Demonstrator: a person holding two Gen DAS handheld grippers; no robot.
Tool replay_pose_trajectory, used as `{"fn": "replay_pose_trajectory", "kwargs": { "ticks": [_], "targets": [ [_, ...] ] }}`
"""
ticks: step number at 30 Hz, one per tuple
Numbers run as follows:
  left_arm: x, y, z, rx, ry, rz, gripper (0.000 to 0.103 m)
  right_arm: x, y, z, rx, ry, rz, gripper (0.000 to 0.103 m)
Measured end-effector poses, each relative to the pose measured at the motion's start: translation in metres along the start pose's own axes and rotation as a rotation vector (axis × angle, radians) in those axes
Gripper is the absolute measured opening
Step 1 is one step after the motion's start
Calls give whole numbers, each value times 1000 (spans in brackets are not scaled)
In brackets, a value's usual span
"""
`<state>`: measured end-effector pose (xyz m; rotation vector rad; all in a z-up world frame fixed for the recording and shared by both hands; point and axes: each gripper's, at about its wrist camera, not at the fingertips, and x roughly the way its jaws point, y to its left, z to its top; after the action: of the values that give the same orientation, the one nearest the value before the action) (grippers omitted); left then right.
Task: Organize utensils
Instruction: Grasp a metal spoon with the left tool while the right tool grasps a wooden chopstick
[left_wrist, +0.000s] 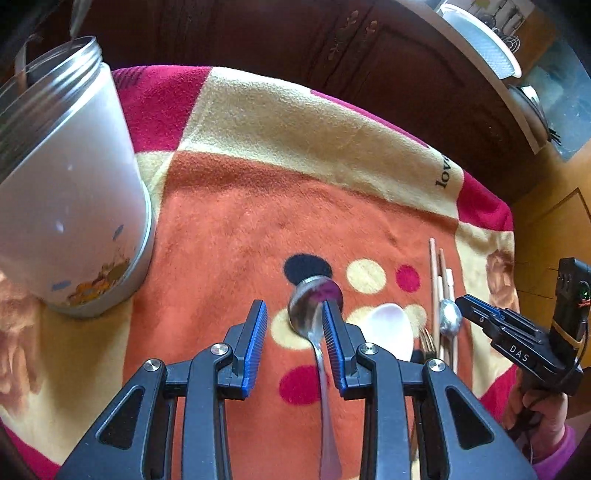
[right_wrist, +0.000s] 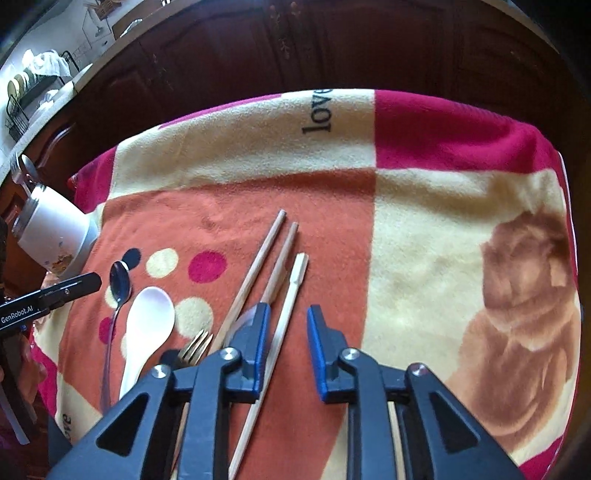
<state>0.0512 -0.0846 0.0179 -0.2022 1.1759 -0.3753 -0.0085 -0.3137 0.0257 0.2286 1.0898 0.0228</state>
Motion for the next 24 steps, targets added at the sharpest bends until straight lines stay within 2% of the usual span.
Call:
{"fn": "replay_pose_trajectory", "kwargs": {
  "ticks": [8, 11, 13, 14, 15, 18, 24],
  "targets": [
    [18, -5, 10, 45, 40, 11, 69, 19, 2, 14, -17, 30, -33, 17],
    [21, -7, 10, 66, 38, 18, 69, 21, 2, 15, -33, 24, -37, 10],
    [22, -9, 11, 77, 36, 10, 68, 21, 0, 14, -34, 16, -20, 10],
    [21, -10, 11, 81, 32, -2, 65, 21, -1, 14, -33, 13, -15, 9],
    [22, -11, 11, 88, 32, -14, 56, 20, -1, 13, -34, 8, -5, 9],
    [22, -14, 10, 116, 20, -16, 46, 14, -11, 9, -13, -7, 24, 6],
    [10, -12, 10, 106, -1, -65, 40, 0, -16, 4, -1, -32, 48, 6]
  ]
}}
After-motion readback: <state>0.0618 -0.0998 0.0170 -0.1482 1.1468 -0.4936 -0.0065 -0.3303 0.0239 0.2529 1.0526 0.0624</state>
